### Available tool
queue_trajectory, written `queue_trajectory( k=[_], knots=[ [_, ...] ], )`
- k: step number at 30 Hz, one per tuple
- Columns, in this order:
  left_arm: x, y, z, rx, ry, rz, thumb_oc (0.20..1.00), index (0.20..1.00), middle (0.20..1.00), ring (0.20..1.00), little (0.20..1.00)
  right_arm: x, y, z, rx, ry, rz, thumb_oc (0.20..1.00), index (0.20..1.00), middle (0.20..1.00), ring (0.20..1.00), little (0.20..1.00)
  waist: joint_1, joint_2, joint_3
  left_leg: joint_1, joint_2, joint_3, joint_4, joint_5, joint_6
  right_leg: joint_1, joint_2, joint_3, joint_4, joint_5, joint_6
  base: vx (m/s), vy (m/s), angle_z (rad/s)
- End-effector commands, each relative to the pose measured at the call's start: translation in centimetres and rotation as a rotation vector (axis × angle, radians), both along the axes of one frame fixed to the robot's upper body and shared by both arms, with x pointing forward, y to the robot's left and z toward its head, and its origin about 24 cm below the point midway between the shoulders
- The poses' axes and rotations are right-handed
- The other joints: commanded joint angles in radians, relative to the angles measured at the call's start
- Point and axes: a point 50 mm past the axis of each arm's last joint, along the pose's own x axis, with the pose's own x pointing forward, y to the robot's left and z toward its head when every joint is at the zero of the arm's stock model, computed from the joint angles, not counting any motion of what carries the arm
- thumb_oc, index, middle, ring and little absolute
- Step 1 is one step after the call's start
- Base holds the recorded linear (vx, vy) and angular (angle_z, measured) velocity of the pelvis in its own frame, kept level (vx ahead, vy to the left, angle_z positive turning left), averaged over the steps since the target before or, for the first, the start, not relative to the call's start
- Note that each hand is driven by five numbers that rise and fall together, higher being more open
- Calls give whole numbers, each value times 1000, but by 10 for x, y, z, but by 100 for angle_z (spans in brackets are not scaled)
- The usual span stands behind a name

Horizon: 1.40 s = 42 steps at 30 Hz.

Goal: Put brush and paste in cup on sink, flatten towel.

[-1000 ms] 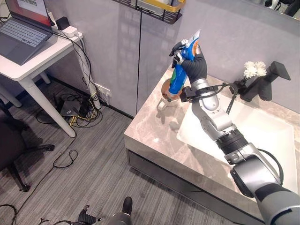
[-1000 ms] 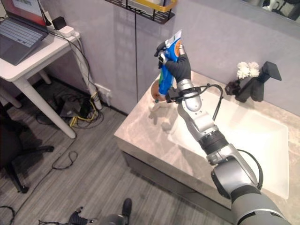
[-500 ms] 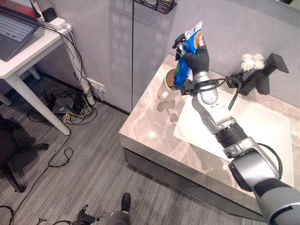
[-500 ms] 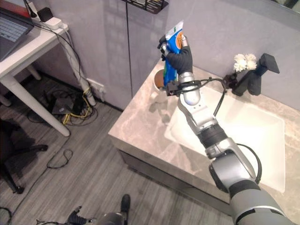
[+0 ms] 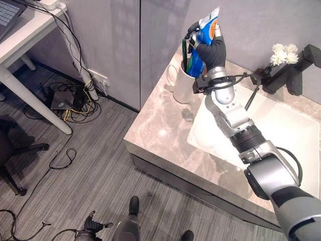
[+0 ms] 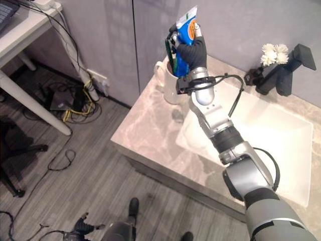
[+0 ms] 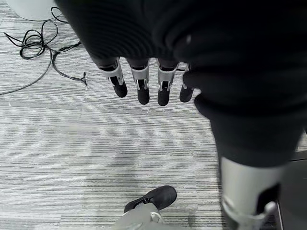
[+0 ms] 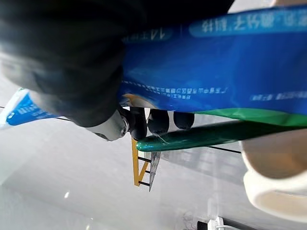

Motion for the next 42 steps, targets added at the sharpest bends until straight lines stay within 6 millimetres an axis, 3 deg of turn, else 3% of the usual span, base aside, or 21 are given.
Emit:
queue_trajectory(
  k=[1, 2, 3, 4, 17, 29, 31, 36, 37, 38, 41, 42],
  knots=[
    [-5, 10, 3, 40, -12, 20, 1000, 1000, 1000, 1000, 1000, -12, -1, 52, 22, -197, -23, 200, 200, 200, 200, 200, 59, -3, -26, -41, 49, -121, -1, 32, -91, 84, 0, 31, 84, 296, 48, 0, 0, 0],
    [-5, 10, 3, 41, -13, 22, 1000, 1000, 1000, 1000, 1000, -12, 1, 52, 19, -196, -15, 200, 200, 200, 200, 200, 58, -6, -24, -43, 48, -122, -1, 35, -89, 76, -2, 35, 91, 296, 48, -1, -9, -7],
    [-7, 11, 3, 42, -10, 30, 1000, 1000, 1000, 1000, 1000, -11, 2, 51, 14, -189, -10, 940, 940, 940, 940, 940, 60, -7, -22, -36, 52, -123, -1, 29, -88, 79, 2, 43, 87, 296, 48, -10, 5, -10],
    [-8, 11, 2, 43, -8, 34, 1000, 1000, 1000, 1000, 1000, -10, 2, 49, 19, -181, -9, 1000, 1000, 1000, 1000, 1000, 60, -9, -20, -32, 52, -121, -1, 28, -86, 79, 3, 51, 86, 296, 48, 0, 5, -14],
    [-16, 10, -2, 32, 28, 63, 1000, 1000, 1000, 1000, 1000, -10, 9, 36, 34, -139, 32, 1000, 1000, 1000, 1000, 1000, 59, -1, -27, 5, 69, -110, -1, 29, -71, 72, 7, 81, 82, 296, 48, -16, -13, -13],
    [-31, -3, -12, 0, 111, 70, 1000, 1000, 1000, 1000, 1000, -22, -5, 35, 62, -203, -21, 1000, 1000, 1000, 1000, 1000, 45, 61, -88, 99, 82, -45, -1, 27, -58, 131, 7, 68, -26, 296, 48, -24, 13, -13],
    [-34, -6, -14, -9, 122, 89, 1000, 1000, 1000, 1000, 1000, -30, -17, 39, 58, -254, -64, 1000, 1000, 1000, 1000, 1000, 27, 75, -101, 126, 88, -23, -1, 25, -58, 132, 6, 70, -31, 249, 48, -43, 2, -14],
    [-44, -11, -17, -29, 144, 127, 1000, 1000, 1000, 1000, 1000, -55, -56, 47, -68, -416, -253, 1000, 1000, 1000, 1000, 1000, -16, 92, -114, 170, 95, -1, -1, 12, -58, 138, 8, 84, -31, 200, 48, -10, -11, -25],
    [-44, -11, -17, -28, 144, 126, 1000, 1000, 1000, 1000, 1000, -56, -56, 47, -68, -416, -254, 1000, 1000, 1000, 1000, 1000, -15, 91, -115, 168, 93, 0, -1, 15, -57, 135, 7, 85, -31, 202, 48, -5, -18, -14],
    [-47, -13, -18, -33, 150, 139, 1000, 1000, 1000, 1000, 1000, -72, -77, 45, -111, -485, -355, 1000, 1000, 1000, 1000, 1000, -36, 96, -120, 182, 95, 8, -1, 9, -57, 137, 9, 93, -31, 198, 48, 11, -15, -18],
    [-52, -13, -19, -42, 153, 152, 1000, 1000, 1000, 1000, 1000, -97, -129, 22, -218, -492, -603, 1000, 1000, 1000, 1000, 1000, -76, 113, -127, 204, 95, 12, -1, -7, -54, 144, 11, 97, -31, 196, 48, 16, -6, -3],
    [-52, -13, -19, -40, 154, 149, 1000, 1000, 1000, 1000, 1000, -98, -130, 21, -218, -491, -607, 1000, 1000, 1000, 1000, 1000, -73, 110, -128, 201, 93, 12, -1, -3, -53, 141, 9, 98, -31, 199, 48, 18, 7, -13]
  ],
)
